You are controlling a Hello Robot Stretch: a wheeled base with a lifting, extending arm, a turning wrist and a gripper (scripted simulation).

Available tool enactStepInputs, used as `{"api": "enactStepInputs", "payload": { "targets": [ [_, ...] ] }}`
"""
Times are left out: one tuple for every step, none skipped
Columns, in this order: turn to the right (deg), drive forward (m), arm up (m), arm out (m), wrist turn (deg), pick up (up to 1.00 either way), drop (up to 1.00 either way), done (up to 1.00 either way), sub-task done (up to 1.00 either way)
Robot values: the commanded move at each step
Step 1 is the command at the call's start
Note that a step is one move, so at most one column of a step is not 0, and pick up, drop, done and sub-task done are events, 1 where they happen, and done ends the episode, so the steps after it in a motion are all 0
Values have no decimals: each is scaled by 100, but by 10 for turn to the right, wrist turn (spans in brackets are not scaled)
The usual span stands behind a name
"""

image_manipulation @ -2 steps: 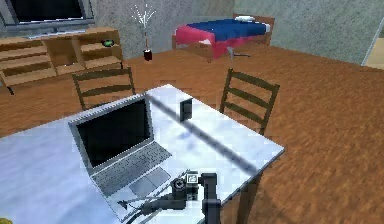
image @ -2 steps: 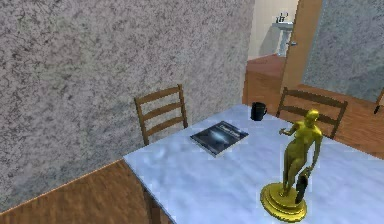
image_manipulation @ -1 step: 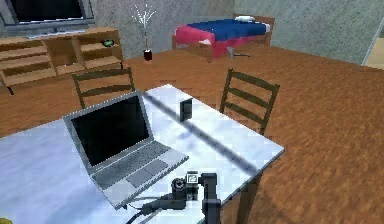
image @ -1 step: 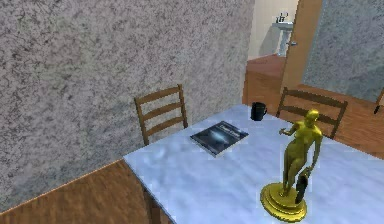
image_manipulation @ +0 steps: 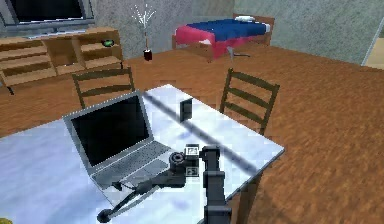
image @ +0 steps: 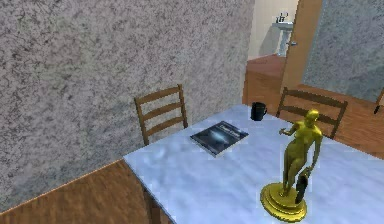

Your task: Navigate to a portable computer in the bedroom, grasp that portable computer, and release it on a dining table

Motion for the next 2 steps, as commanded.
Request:
{"api": "enactStepInputs", "payload": {
  "targets": [
    [0,0,0,-8,0,0,0,0,0],
    [0,0,0,0,0,0,0,100,0]
  ]
}}
